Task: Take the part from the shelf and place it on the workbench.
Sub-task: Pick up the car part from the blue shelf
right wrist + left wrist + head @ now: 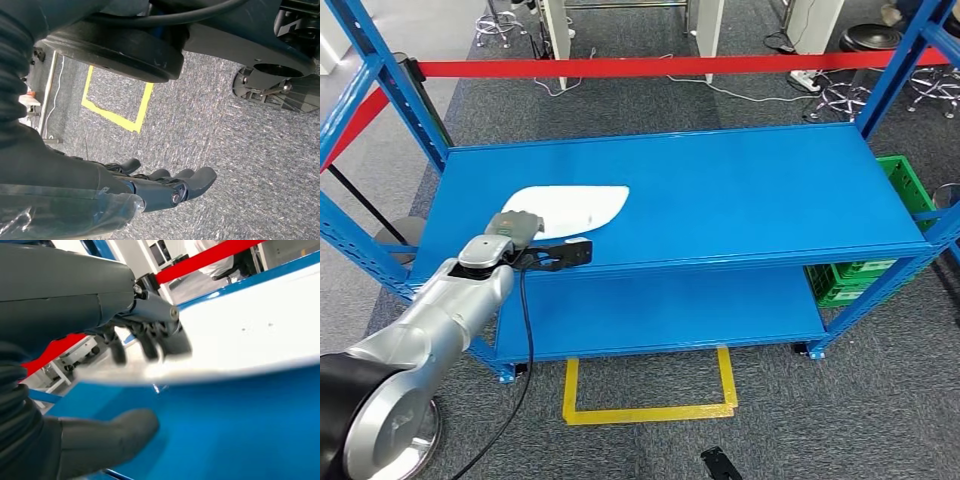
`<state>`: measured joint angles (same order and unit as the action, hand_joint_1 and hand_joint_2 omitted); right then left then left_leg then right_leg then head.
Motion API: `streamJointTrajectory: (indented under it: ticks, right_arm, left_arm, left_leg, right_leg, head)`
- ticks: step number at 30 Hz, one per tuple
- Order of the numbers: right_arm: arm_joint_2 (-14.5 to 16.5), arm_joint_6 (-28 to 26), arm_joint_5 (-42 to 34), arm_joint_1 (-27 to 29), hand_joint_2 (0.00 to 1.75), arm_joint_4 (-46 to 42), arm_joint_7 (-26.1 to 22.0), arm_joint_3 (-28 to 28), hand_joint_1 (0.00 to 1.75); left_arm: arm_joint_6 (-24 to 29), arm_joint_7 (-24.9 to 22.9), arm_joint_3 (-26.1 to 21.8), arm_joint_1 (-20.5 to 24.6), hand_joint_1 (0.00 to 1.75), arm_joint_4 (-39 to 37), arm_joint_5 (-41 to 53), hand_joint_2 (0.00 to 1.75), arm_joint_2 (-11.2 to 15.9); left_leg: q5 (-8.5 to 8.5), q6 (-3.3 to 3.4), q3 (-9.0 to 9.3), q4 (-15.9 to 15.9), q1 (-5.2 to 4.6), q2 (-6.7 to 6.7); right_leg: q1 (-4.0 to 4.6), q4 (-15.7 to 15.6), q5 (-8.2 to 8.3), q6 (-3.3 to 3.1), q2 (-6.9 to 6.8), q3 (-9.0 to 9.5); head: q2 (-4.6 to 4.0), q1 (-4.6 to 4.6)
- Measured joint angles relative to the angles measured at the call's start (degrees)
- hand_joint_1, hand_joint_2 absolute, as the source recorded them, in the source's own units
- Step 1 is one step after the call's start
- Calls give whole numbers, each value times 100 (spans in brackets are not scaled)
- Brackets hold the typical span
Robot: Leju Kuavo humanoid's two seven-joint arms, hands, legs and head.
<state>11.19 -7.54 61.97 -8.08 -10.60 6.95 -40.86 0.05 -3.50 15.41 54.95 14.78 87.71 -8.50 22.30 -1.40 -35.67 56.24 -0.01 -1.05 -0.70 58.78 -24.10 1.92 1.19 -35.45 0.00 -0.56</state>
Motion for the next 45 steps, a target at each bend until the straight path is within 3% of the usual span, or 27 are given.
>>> streamJointTrajectory:
  ticks: [10, 19, 23, 31, 35, 44, 45]
  right_arm:
    - [-7, -12, -5, 8, 175, 0, -1, -39, 0]
    - [-23, -37, -27, 12, 175, 0, -14, -112, 0]
    - [-36, -45, -35, 14, 175, 0, -28, -151, 0]
    - [-44, -44, -19, 15, 175, 0, -46, -187, 0]
    - [-46, -44, -15, 16, 175, 0, -50, -191, 0]
    - [-46, -42, 4, 21, 175, 0, -51, -198, 0]
    - [-46, -42, 10, 21, 175, 0, -51, -203, 0]
  left_arm:
    - [26, -13, -38, 25, 167, 2, -5, 175, 17]
    - [28, -13, -40, 25, 170, 2, 4, 175, 17]
    - [14, -13, -40, 25, 175, 2, 10, 0, 17]
    - [-1, 91, -40, 26, 175, 2, 22, 0, 21]
    - [2, 111, -39, 26, 175, 2, 36, 175, 22]
    - [325, 191, -27, 24, 175, 2, 152, 175, 32]
    - [363, 191, -21, 24, 170, 2, 172, 131, 36]
  left_leg:
    - [0, 1, 7, 0, 0, 0]
    - [-1, 3, 17, 0, 0, 0]
    - [-1, 3, 21, 0, 0, 0]
    - [0, 4, 26, 0, -1, 0]
    - [-1, 5, 27, 0, -1, 0]
    - [-1, 7, 27, 0, -1, 0]
    - [-2, 7, 27, 0, -1, 0]
  right_leg:
    - [0, 0, 0, 0, 0, 8]
    - [0, 0, 1, 1, 0, 16]
    - [0, 0, 1, 1, 0, 20]
    - [0, -1, 1, 1, -1, 27]
    - [0, -1, 1, 1, -2, 28]
    - [-1, -1, 1, 1, -3, 29]
    - [-1, -1, 1, 1, -3, 28]
  head:
    - [0, 1]
    - [0, 1]
    - [0, 1]
    - [-1, 0]
    - [-1, 1]
    - [-1, 0]
    - [-1, 0]
